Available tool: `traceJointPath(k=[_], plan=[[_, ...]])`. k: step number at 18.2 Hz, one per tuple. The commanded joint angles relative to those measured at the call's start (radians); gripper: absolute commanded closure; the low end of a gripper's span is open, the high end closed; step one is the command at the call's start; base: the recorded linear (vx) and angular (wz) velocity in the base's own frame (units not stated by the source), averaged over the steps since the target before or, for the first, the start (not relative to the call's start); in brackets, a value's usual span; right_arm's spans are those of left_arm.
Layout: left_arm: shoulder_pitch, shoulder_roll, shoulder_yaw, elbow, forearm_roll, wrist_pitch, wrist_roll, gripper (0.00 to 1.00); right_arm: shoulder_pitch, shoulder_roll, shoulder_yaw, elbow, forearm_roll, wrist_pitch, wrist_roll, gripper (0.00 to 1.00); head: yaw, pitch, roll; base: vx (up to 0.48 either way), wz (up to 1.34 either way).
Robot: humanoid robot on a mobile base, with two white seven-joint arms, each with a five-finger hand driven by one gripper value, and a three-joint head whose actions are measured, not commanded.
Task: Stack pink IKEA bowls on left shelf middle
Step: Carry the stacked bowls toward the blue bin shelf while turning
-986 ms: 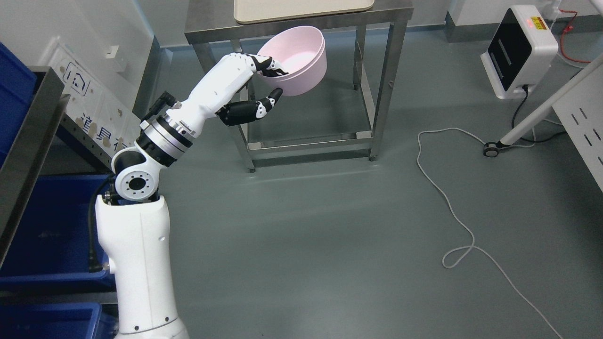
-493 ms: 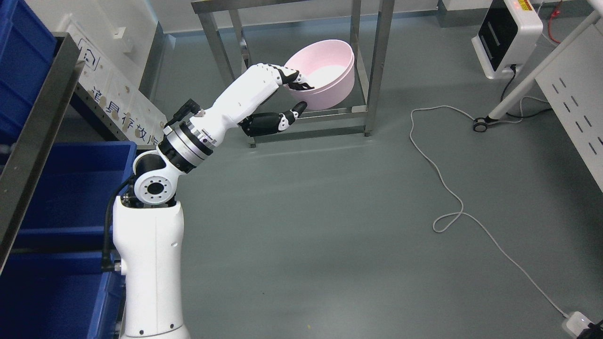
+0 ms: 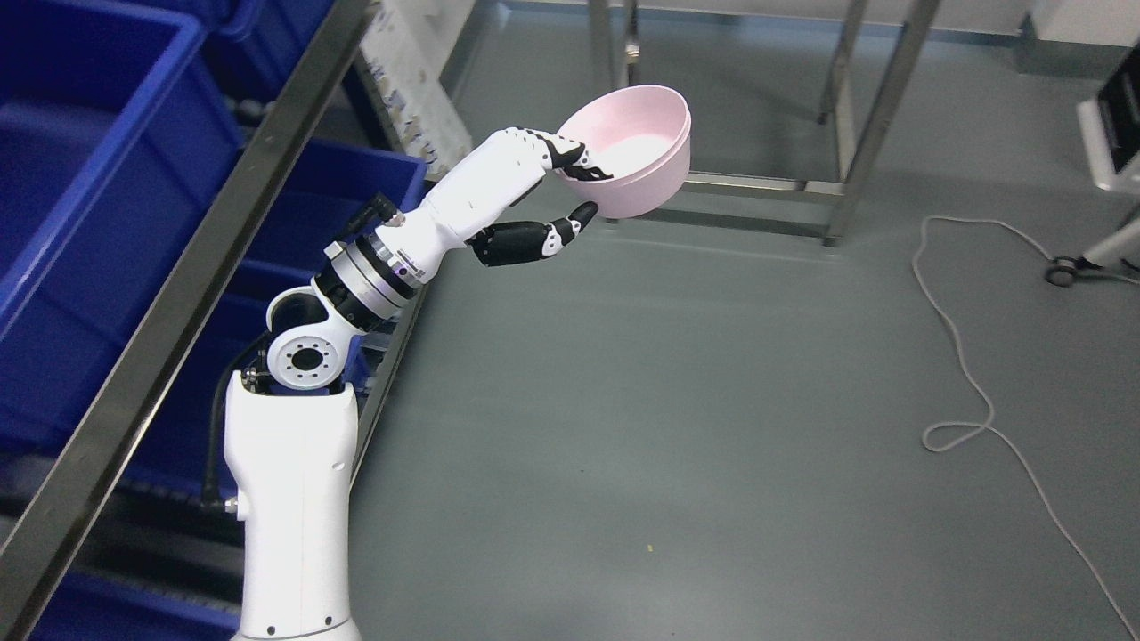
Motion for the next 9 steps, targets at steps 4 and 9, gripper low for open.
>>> traceJointPath(k=[4, 9], plan=[[-0.062, 0.017, -0.051, -0.001, 0.024, 0.014, 0.003, 0.97, 0.000, -0.017, -0.011, 0.000, 0.008, 0.001, 0.000, 0.00, 0.0000, 0.000, 0.000, -0.203, 1.07], [-0.260, 0.017, -0.172, 0.010, 0.047, 0.153, 0.081, 0.97, 0.000, -0.017, -0.011, -0.001, 0.008, 0.001, 0.000, 0.00, 0.0000, 0.000, 0.000, -0.135, 1.24]])
